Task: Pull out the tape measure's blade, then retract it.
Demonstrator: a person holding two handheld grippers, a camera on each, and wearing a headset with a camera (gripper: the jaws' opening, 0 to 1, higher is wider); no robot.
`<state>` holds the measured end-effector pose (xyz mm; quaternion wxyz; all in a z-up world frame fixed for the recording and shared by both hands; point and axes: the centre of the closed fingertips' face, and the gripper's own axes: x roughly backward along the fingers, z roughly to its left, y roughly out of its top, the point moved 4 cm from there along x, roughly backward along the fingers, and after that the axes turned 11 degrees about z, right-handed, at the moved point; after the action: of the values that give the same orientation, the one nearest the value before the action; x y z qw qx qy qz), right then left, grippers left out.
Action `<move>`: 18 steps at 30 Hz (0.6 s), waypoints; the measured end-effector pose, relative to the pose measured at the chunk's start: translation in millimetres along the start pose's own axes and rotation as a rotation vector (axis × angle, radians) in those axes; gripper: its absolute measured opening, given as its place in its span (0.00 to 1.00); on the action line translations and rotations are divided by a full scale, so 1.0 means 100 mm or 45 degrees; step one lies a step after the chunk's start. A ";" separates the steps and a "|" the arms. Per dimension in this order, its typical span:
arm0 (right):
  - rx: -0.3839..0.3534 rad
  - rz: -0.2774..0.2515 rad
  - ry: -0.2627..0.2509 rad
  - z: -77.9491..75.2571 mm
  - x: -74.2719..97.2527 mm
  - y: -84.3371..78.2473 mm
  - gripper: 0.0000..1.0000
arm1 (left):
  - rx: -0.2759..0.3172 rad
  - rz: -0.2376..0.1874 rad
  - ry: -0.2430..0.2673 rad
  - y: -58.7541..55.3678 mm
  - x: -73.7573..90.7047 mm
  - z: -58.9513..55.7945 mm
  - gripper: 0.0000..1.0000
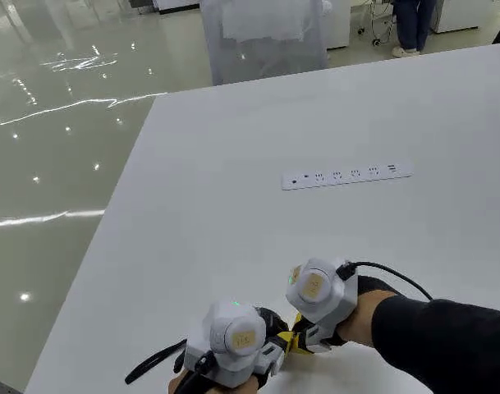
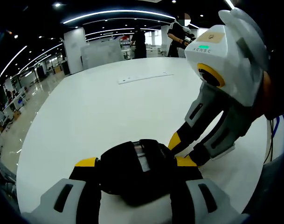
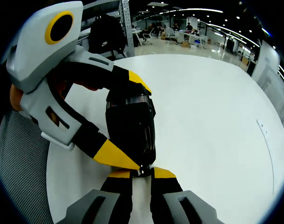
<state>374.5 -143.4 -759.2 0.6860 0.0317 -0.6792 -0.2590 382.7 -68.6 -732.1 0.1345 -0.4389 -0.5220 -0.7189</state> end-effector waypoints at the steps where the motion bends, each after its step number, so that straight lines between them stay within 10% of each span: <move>1: 0.011 -0.006 -0.005 0.01 0.00 0.00 0.10 | -0.002 -0.001 0.002 0.00 0.00 0.00 0.55; 18: 0.108 -0.075 -0.059 0.05 0.00 -0.06 0.15 | -0.003 0.007 0.003 0.01 0.00 0.00 0.55</move>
<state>368.1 -146.9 -761.1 0.6601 0.0749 -0.7041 -0.2507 382.9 -69.1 -731.5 0.1366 -0.4394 -0.5199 -0.7197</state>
